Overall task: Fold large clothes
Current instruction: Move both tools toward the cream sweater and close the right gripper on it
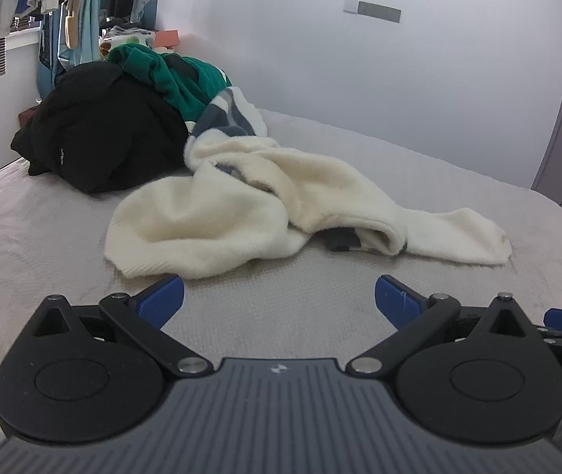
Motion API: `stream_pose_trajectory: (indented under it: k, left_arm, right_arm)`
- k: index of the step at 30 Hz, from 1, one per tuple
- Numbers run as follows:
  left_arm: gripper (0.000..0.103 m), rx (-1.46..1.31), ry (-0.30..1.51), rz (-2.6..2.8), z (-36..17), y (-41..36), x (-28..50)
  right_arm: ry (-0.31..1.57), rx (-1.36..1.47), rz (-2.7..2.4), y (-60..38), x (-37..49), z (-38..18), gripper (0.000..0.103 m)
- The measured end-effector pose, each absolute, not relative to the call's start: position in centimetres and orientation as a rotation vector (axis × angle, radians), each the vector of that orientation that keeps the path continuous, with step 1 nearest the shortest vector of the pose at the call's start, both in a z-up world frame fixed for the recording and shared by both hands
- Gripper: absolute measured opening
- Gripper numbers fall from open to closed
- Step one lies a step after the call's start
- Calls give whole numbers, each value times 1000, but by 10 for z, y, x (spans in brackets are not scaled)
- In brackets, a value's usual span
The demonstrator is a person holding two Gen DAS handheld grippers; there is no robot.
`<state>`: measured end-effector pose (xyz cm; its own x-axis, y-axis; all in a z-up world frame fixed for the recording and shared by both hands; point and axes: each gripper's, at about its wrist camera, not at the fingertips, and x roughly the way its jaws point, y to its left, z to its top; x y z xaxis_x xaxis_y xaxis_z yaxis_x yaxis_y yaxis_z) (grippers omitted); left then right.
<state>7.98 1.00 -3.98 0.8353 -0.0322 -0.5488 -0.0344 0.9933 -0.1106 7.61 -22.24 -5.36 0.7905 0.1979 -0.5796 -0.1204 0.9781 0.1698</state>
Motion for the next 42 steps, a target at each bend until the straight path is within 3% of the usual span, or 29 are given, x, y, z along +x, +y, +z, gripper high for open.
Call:
stream_pose_trajectory:
  k: [24,30,42]
  left_arm:
    - [103,-79,568,0,-37,32,207]
    - [103,-40,573,-7,-61,36,252]
    - [103,-121,602,-73,-150,45,308]
  right_arm:
    - [739,221,291,-203,208,-47,103]
    - [790,248,270,-194,241,-71,103]
    - [715,131,282,-190,286,-130,99]
